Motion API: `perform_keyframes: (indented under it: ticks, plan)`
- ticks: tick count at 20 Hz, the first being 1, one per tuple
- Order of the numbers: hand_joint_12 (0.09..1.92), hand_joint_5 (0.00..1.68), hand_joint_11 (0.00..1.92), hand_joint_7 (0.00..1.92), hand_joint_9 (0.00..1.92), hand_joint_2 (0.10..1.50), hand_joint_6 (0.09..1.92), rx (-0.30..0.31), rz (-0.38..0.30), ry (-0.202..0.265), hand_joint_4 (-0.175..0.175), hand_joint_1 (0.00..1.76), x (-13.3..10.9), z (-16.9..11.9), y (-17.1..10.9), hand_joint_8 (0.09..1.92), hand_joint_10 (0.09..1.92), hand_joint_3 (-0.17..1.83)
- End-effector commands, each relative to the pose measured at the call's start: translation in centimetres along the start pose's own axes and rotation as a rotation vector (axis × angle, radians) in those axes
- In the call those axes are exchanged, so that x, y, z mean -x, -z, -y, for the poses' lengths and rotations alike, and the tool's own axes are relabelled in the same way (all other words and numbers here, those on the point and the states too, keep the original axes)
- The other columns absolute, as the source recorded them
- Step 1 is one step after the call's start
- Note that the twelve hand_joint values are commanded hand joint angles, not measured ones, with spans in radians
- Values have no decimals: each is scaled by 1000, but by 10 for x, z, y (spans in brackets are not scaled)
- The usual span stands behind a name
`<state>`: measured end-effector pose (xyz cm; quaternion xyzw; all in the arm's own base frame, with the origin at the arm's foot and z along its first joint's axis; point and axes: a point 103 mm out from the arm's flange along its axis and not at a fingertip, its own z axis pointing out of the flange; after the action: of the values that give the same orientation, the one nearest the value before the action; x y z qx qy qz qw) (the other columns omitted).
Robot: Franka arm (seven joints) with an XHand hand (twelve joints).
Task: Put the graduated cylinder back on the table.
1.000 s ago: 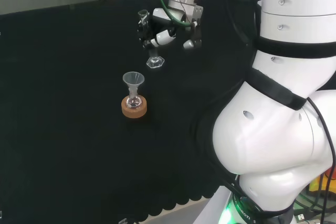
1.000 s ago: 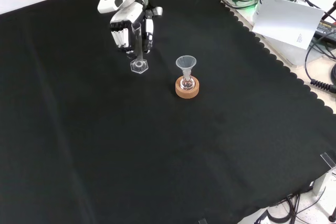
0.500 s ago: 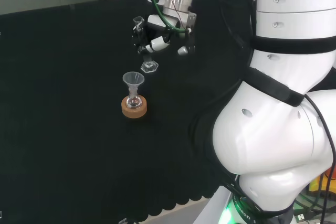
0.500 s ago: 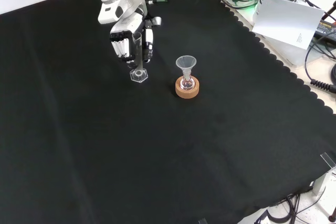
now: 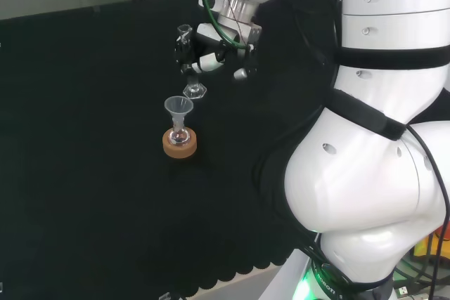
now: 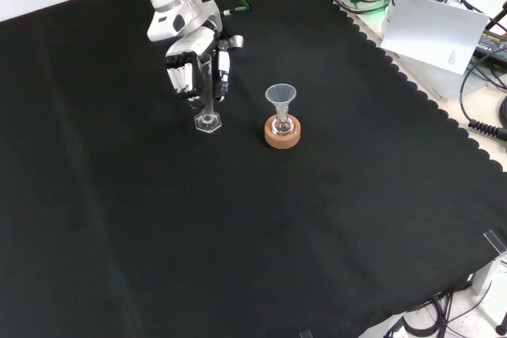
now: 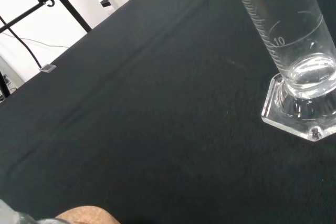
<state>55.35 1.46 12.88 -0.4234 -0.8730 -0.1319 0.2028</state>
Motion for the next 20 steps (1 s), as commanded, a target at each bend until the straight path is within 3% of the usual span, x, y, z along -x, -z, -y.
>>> perform_keyframes:
  ticks: [1, 20]
  plan:
    - [738, 974, 1234, 1231, 1424, 1124, 1020, -9, 3, 0, -175, 1151, 5, -5, -7, 313, 87, 1]
    - [741, 970, 1226, 1219, 1415, 1126, 1025, 14, -1, -9, -175, 1151, 13, -8, -17, 313, 87, 2]
